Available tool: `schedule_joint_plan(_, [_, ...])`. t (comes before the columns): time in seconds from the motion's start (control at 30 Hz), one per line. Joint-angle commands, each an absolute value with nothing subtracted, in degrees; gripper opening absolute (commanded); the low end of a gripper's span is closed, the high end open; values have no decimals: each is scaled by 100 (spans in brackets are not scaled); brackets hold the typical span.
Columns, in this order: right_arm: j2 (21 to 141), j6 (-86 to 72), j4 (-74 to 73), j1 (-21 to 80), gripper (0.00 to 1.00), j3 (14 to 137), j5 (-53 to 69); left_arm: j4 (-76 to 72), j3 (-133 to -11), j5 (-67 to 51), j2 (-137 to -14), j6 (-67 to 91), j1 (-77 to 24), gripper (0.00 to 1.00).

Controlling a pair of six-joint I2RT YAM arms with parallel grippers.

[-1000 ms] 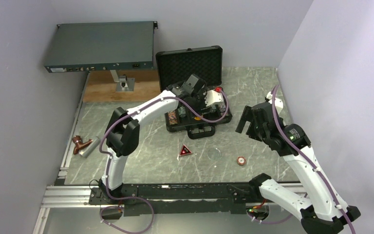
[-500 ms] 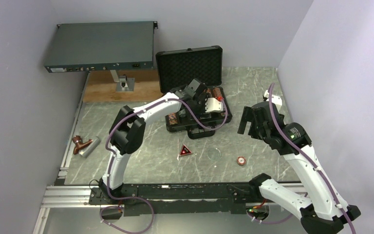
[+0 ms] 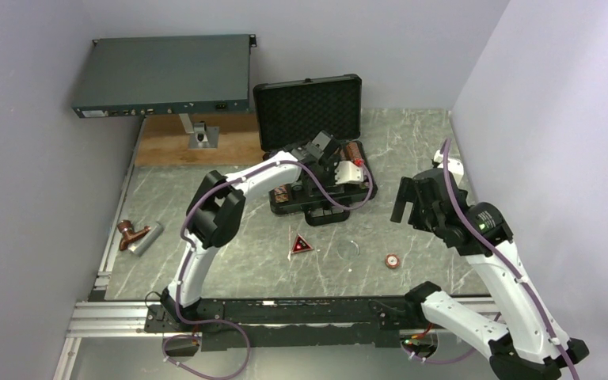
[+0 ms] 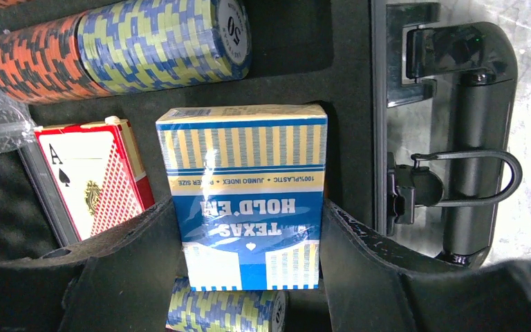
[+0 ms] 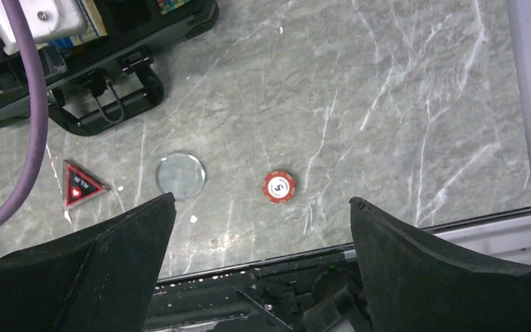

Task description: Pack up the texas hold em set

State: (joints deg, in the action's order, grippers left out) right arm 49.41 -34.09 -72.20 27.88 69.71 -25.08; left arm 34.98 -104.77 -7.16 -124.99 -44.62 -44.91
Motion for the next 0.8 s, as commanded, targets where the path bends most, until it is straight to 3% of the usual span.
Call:
schedule_joint_plan(0.0, [4779, -3574, -7451, 2774, 100, 7158, -2608, 3789, -11000, -286, -12769, -3896, -4560, 0])
schedule_joint_plan(0.4, [4630, -3855, -7501, 2771, 100, 7071, -2487, 4105, -10925, -1307, -12644, -3360, -4638, 4])
schedule_joint_plan(0.57, [4590, -3964, -7553, 2774, 100, 7053, -2483, 3809, -10588, -1356, -12338, -3314, -4649, 30])
schedule_joint_plan(0.6, [4585, -3986, -7561, 2776, 100, 7037, -2479, 3856, -10623, -1332, -12324, -3352, -4649, 41])
schedule_joint_plan(0.63, [4572, -4006, -7571, 2777, 100, 7025, -2468, 3903, -10664, -1320, -12315, -3385, -4649, 91])
schedule_joint_plan(0.67, [4563, -4030, -7572, 2775, 100, 7015, -2469, 3969, -10729, -1335, -12306, -3425, -4649, 99])
schedule_joint_plan(0.77, [4562, -4068, -7555, 2777, 100, 6989, -2461, 4064, -10844, -1415, -12214, -3513, -4649, 100])
